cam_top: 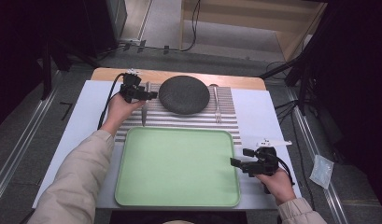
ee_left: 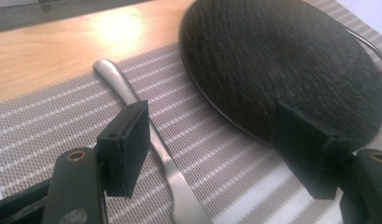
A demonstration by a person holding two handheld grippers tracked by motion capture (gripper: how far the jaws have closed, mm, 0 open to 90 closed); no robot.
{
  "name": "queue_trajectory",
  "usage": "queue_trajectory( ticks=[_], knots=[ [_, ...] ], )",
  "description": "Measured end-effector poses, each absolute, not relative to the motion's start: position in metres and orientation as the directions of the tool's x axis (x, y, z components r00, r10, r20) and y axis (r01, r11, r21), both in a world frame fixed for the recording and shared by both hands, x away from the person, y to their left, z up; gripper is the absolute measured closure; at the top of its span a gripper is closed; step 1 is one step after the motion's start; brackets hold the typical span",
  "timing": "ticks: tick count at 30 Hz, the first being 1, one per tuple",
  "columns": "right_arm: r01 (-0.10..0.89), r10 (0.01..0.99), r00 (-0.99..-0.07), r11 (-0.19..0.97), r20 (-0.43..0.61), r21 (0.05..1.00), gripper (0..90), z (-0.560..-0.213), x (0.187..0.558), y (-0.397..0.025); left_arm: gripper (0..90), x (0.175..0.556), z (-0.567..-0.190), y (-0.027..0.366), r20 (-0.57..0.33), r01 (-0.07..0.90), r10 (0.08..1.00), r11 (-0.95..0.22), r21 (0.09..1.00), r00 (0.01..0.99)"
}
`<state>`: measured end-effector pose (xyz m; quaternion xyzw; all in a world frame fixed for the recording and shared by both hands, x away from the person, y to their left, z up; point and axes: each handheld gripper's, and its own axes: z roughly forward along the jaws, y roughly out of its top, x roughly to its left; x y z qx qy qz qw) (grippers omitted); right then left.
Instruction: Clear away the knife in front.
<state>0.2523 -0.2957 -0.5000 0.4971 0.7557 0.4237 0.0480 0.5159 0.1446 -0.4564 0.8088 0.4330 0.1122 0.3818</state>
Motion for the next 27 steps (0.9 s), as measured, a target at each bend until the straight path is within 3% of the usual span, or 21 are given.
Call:
queue_trajectory(
  ticks=[10, 27],
  knots=[
    [0.702, 0.787, -0.506, 0.138, 0.353, 0.698, 15.4, -0.498, 0.252, -0.295, 30.7, 0.530, -0.464, 0.148, -0.173, 0.645, 0.819, -0.281, 0.710, 0.547],
    [0.705, 0.786, -0.508, 0.144, 0.353, 0.695, 15.4, -0.499, 0.253, -0.294, 37.6, 0.533, -0.479, 0.145, -0.117, 0.702, 0.845, -0.348, 0.622, 0.522]
  ],
)
